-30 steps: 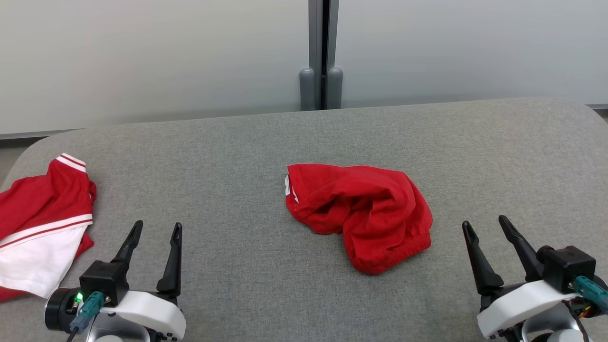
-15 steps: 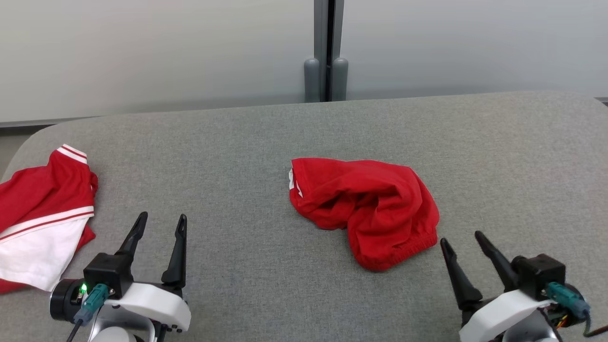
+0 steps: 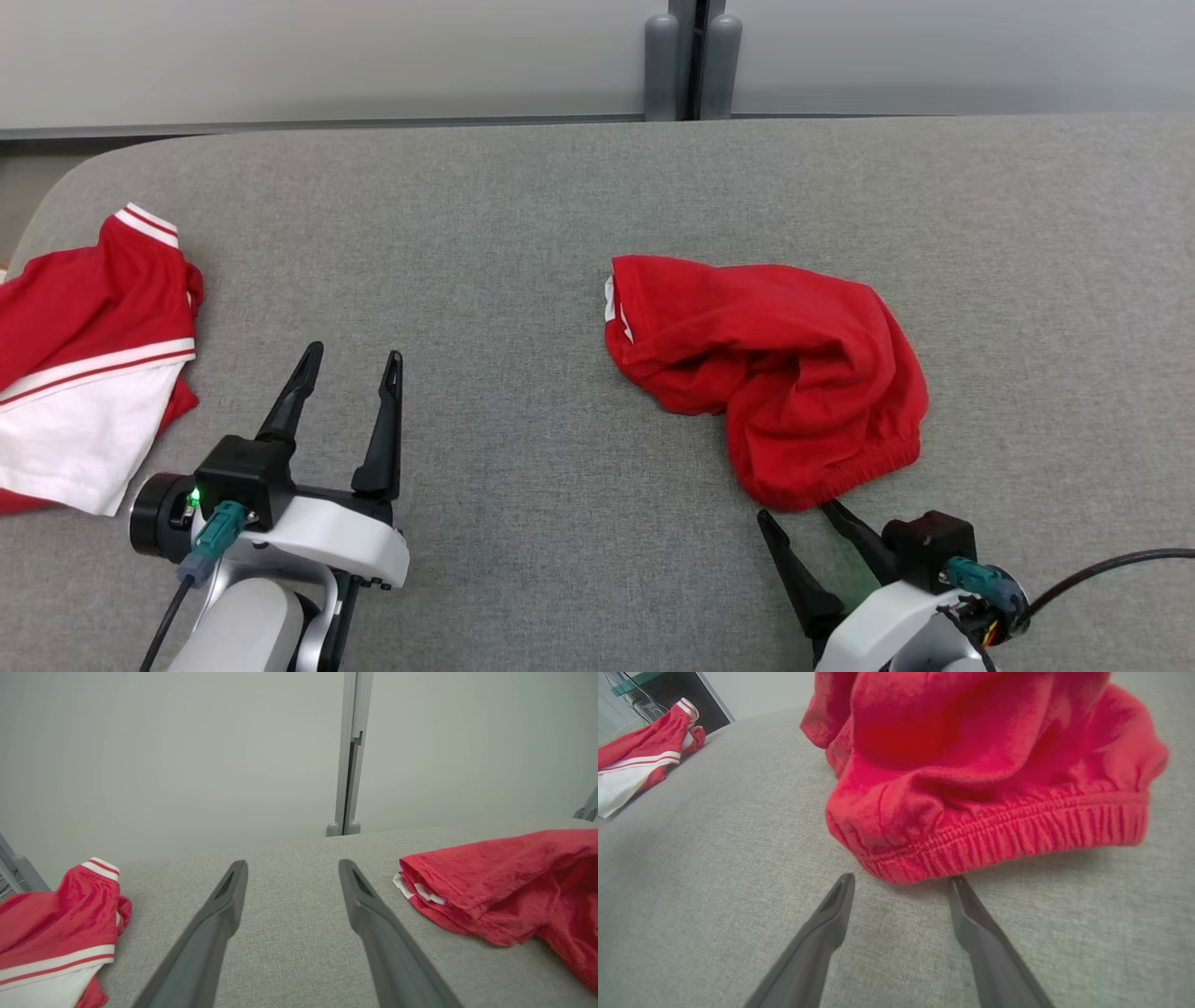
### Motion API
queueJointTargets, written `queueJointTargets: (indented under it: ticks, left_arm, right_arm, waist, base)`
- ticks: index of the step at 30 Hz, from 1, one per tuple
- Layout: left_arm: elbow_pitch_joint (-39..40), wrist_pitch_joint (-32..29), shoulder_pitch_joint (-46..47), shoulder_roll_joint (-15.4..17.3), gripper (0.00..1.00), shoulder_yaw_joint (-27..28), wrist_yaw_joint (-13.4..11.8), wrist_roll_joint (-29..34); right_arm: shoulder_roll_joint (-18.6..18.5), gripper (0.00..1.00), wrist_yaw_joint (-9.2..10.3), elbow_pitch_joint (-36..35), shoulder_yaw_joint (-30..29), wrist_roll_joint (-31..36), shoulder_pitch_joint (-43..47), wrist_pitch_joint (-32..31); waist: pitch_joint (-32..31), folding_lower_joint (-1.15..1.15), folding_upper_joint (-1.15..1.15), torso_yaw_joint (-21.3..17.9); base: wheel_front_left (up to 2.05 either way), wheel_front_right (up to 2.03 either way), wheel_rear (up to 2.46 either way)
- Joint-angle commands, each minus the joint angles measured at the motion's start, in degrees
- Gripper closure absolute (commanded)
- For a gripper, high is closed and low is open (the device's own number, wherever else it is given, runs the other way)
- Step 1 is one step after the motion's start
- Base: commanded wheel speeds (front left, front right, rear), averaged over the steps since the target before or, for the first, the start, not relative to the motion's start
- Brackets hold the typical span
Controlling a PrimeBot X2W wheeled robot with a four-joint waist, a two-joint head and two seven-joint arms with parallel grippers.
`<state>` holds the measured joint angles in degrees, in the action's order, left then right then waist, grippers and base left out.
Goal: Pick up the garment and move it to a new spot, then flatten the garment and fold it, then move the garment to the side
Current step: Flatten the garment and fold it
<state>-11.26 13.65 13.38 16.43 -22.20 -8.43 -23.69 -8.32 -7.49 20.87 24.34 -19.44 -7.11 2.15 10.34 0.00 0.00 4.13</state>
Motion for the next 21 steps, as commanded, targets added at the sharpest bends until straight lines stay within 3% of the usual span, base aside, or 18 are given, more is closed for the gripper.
queueJointTargets:
  ticks: [1,3,4,5,6,7,8,14,21]
  left_arm:
    - [-0.2,0.4,0.9,-0.1,0.00,0.0,0.1,0.4]
    - [-0.5,0.5,1.5,-0.2,0.00,-0.1,0.1,0.6]
    - [-0.6,0.6,1.6,-0.3,0.00,-0.1,0.1,0.6]
    - [-0.8,0.7,1.7,-0.4,0.00,0.0,0.1,0.6]
    - [-0.9,0.8,1.8,-0.4,0.00,0.0,0.1,0.6]
    - [-1.1,0.9,1.9,-0.5,0.00,0.1,0.1,0.6]
    - [-1.2,1.0,2.1,-0.5,0.00,0.1,0.1,0.7]
    - [-1.7,1.2,2.2,-0.6,0.00,0.4,-0.2,0.9]
    - [-1.5,1.4,2.6,-0.7,0.00,0.8,-0.7,1.0]
  right_arm:
    - [0.0,0.00,0.00,1.1,-0.2,-0.4,-1.2,0.8]
    - [0.4,0.00,0.00,2.9,0.1,-0.9,-2.4,1.7]
    - [0.7,0.16,0.00,3.6,0.2,-1.1,-2.9,2.2]
    - [0.8,0.54,0.00,4.1,0.1,-1.3,-3.4,2.8]
    - [0.9,0.69,0.00,4.5,0.1,-1.5,-3.9,3.3]
    - [0.8,0.91,0.00,4.8,0.0,-1.7,-4.2,4.1]
    - [0.7,1.00,0.00,4.7,0.1,-1.8,-4.5,4.7]
    - [-1.1,1.00,0.00,0.7,-2.0,-1.9,-3.6,6.7]
    - [-4.5,1.00,0.00,-5.7,-9.3,-0.3,-2.3,4.4]
  waist:
    - [0.9,0.00,0.00,0.7]
    - [1.3,0.00,0.00,1.0]
    - [1.5,0.00,0.00,1.0]
    - [1.6,0.00,0.00,1.1]
    - [1.8,0.00,0.00,1.1]
    - [1.9,0.00,0.00,1.0]
    - [2.0,0.00,0.00,1.0]
    - [2.1,0.00,0.00,-0.2]
    - [2.6,0.00,0.00,-1.9]
  base:
    - [0.00,0.00,0.00]
    - [0.00,0.00,0.00]
    - [0.00,0.00,0.00]
    - [0.00,0.00,0.00]
    - [0.00,0.00,0.00]
    - [0.00,0.00,0.00]
    - [0.00,0.00,0.00]
    - [0.00,0.00,0.00]
    - [0.00,0.00,0.00]
